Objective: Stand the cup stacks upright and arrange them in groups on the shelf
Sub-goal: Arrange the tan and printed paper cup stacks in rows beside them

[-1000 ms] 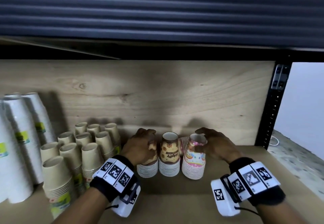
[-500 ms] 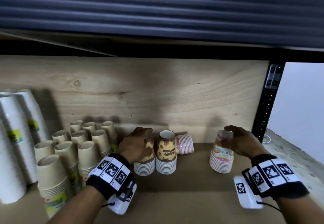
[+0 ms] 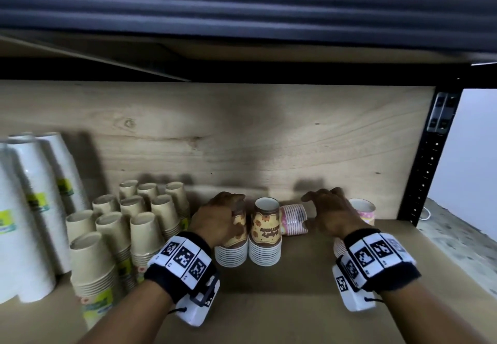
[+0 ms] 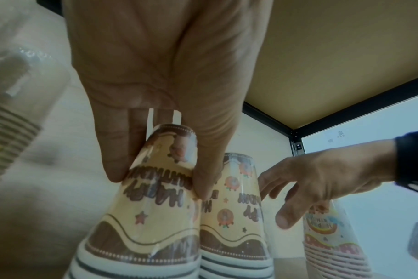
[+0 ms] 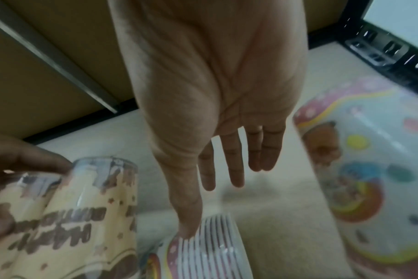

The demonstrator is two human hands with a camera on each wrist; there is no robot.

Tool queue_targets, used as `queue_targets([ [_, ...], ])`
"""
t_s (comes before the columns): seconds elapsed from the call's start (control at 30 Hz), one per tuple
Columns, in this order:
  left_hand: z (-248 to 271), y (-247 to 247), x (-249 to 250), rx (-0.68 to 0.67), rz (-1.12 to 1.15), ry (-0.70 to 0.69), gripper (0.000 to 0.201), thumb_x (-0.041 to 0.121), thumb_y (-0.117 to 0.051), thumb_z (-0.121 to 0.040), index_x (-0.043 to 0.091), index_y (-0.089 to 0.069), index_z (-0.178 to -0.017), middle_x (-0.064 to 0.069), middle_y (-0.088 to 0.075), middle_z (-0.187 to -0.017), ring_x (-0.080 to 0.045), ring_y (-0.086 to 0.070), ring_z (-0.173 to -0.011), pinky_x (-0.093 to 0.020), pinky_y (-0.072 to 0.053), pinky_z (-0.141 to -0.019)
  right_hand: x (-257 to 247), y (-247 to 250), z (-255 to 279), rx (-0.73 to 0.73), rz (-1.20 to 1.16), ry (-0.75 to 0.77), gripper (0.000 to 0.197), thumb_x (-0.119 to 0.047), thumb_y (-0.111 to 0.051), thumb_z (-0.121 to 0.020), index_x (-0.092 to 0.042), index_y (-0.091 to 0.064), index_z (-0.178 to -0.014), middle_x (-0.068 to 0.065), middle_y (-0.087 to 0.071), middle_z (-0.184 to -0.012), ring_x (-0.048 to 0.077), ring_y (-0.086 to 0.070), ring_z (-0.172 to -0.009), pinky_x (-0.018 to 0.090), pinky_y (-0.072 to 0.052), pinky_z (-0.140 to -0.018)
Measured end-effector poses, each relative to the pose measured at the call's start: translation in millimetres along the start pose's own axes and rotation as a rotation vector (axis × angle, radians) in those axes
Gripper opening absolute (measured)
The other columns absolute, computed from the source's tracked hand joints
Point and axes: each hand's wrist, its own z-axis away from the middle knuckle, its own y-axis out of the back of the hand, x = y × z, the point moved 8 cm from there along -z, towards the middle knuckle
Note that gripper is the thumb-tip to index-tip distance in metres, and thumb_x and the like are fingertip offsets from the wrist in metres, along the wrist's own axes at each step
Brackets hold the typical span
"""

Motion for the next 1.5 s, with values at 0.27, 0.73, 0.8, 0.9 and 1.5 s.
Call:
queue_targets([
  [0.27,2.3,1.2,2.1,0.037,-0.011,-0.034,0.070,0.037,-0.066,-0.086,0.036,-0.032,-0.147,0.006,-0.035,-0.150,-0.018,-0.042,-0.133,-0.030,-0.038,-0.108,-32.7,-32.7,-30.7,-0.224,0.122,0.114,0.078,-0.027,-0.082,-0.069,-0.026,-0.046,-0.138,-0.001,-0.057,-0.132,0.025,-0.052,-0.123,0.038,-0.045,-0.100],
  [0.73,0.4,-5.0,-4.6,0.019,0.048,0.015,0.075,0.036,-0.068,-0.083,0.039,-0.029,-0.147,0.008,-0.031,-0.153,-0.019,-0.044,-0.132,-0.035,-0.041,-0.108,4.8,-34.8,-10.4,-0.140,0.042,-0.126,0.070,-0.041,-0.067,-0.084,-0.007,-0.036,-0.137,0.018,-0.049,-0.136,0.034,-0.045,-0.129,0.037,-0.041,-0.101],
  [0.8,0.3,-4.9,-3.9,0.007,0.051,0.017,0.075,0.035,-0.068,-0.084,0.039,-0.029,-0.148,0.008,-0.031,-0.153,-0.020,-0.044,-0.133,-0.036,-0.040,-0.108,8.5,-32.0,3.4,-0.105,0.031,-0.137,0.067,-0.045,-0.061,-0.088,-0.003,-0.037,-0.135,0.017,-0.052,-0.133,0.034,-0.046,-0.128,0.037,-0.041,-0.100],
  [0.9,0.7,-2.8,0.3,-0.019,0.031,0.015,0.077,0.034,-0.067,-0.085,0.036,-0.026,-0.150,0.006,-0.025,-0.158,-0.020,-0.037,-0.139,-0.034,-0.035,-0.112,8.6,-26.0,25.6,-0.064,0.028,-0.158,0.066,-0.050,-0.056,-0.089,-0.002,-0.040,-0.133,0.017,-0.056,-0.130,0.034,-0.050,-0.124,0.037,-0.044,-0.097],
  [1.5,29.8,29.7,59.7,0.179,0.375,0.010,0.062,0.073,-0.052,-0.077,0.025,-0.062,-0.114,0.010,-0.070,-0.110,-0.015,-0.064,-0.105,-0.033,-0.050,-0.093,-17.6,30.4,116.4,0.152,-0.446,-0.123,0.065,-0.060,-0.064,-0.082,-0.021,-0.049,-0.131,-0.002,-0.063,-0.124,0.020,-0.059,-0.112,0.029,-0.042,-0.085],
])
